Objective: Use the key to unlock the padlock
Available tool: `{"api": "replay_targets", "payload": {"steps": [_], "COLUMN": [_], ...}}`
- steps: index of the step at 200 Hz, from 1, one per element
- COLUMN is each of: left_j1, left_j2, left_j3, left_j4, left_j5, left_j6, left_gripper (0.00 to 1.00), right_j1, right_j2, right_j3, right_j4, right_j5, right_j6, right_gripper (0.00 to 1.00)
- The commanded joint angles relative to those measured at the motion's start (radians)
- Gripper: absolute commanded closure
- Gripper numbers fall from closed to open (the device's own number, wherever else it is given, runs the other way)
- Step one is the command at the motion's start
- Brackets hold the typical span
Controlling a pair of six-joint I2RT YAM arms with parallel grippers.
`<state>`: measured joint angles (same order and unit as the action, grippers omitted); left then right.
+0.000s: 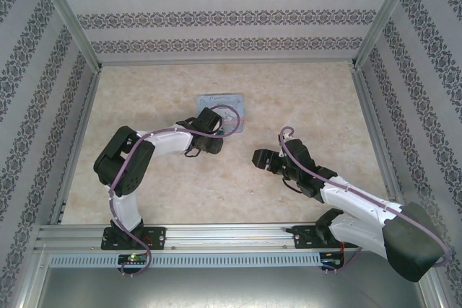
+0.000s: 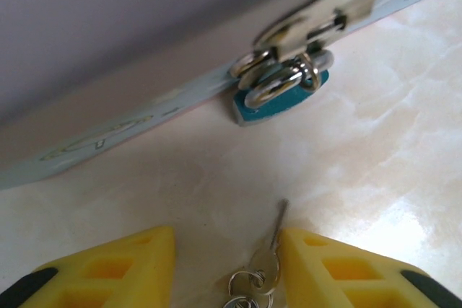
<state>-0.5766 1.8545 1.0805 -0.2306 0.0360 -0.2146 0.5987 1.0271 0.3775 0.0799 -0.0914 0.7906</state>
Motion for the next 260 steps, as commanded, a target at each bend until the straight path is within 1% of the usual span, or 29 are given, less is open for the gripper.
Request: {"api": "replay_targets", "payload": {"steps": [1, 12, 88, 111, 123, 150, 221, 235, 240, 260], "left_j1": [-0.012, -0.012, -0.029, -0.031, -0.031, -0.034, -0.056, -0.062, -0.064, -0.068], "left_j2": [0.028, 0.028, -0.017, -0.014, -0.011, -0.010, -0.037, -0.037, -0.037, -0.035], "left_j3": [0.008, 0.004, -0.045, -0.052, -0.053, -0.060, -0.076, -0.078, -0.079, -0.078], "left_j4": [0.032, 0.033, 0.052, 0.056, 0.056, 0.058, 0.046, 0.041, 0.040, 0.039], "left_j5": [0.011, 0.014, 0.017, 0.017, 0.016, 0.018, -0.035, -0.046, -0.047, -0.051], "left_j6": [-0.005, -0.006, -0.026, -0.030, -0.032, -0.037, -0.038, -0.034, -0.032, -0.034], "left_gripper": [0.62, 0.63, 0.63, 0.64, 0.67, 0.68, 0.69, 0.70, 0.72, 0.73], "right_j1": [0.010, 0.010, 0.009, 0.010, 0.009, 0.010, 0.009, 0.009, 0.009, 0.009], "right_j2": [-0.007, -0.006, -0.001, 0.010, 0.016, 0.016, 0.029, 0.032, 0.034, 0.042], "right_j3": [-0.014, -0.012, -0.008, -0.005, -0.003, -0.003, 0.002, 0.004, 0.004, 0.012], "right_j4": [0.020, 0.020, 0.019, 0.024, 0.024, 0.020, 0.021, 0.020, 0.021, 0.009], "right_j5": [0.021, 0.023, 0.029, 0.030, 0.029, 0.034, 0.042, 0.046, 0.048, 0.059], "right_j6": [0.015, 0.016, 0.021, 0.025, 0.025, 0.025, 0.027, 0.029, 0.030, 0.031], "right_gripper": [0.21, 0.22, 0.22, 0.22, 0.22, 0.21, 0.20, 0.17, 0.15, 0.02]}}
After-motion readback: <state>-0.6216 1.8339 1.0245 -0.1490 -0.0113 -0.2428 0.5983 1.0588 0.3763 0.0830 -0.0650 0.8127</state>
